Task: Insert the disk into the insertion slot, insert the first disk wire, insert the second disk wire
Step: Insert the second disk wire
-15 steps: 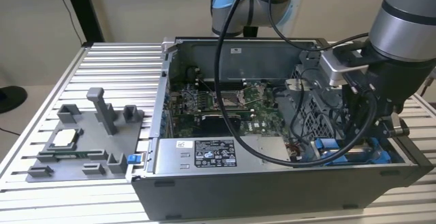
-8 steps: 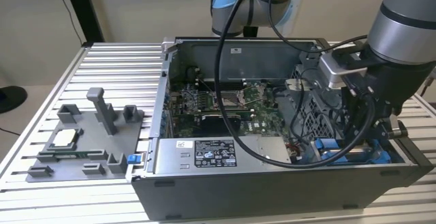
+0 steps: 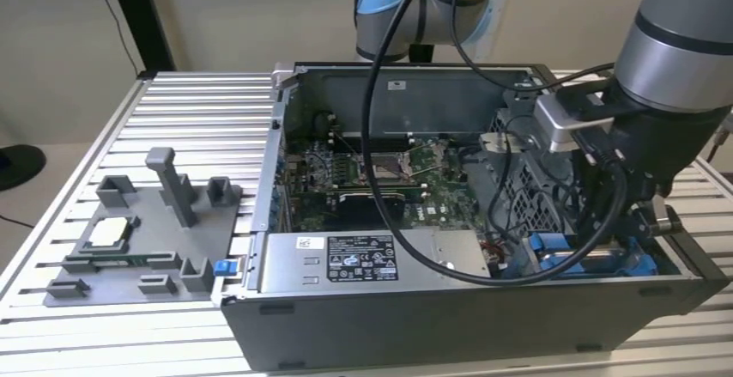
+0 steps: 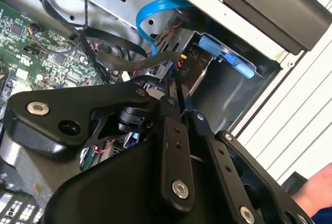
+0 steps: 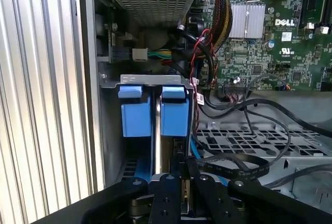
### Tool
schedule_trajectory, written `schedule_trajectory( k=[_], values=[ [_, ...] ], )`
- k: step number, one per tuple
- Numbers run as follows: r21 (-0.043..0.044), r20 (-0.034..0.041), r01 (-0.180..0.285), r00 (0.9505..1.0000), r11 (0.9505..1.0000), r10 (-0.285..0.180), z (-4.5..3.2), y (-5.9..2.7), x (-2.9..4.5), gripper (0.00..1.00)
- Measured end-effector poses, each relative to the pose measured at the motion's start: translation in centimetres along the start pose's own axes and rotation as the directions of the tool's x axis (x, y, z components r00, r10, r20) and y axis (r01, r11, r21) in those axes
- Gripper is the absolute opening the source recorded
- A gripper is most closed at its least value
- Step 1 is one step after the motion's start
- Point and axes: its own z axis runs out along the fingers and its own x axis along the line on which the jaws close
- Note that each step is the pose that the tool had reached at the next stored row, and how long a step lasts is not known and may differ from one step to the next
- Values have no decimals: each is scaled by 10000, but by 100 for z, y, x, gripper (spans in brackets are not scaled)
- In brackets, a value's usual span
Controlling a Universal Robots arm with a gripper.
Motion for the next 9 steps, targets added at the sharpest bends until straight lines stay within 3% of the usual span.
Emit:
schedule_trajectory(
  k=[4, 5, 9],
  values=[
    [-1, 10, -1, 10000, 10000, 1, 5, 0, 0, 0],
    [0, 25, -2, 10000, 10000, 2, 10, 0, -2, 100],
    [0, 14, 0, 10000, 10000, 0, -12, -3, -1, 100]
  ],
)
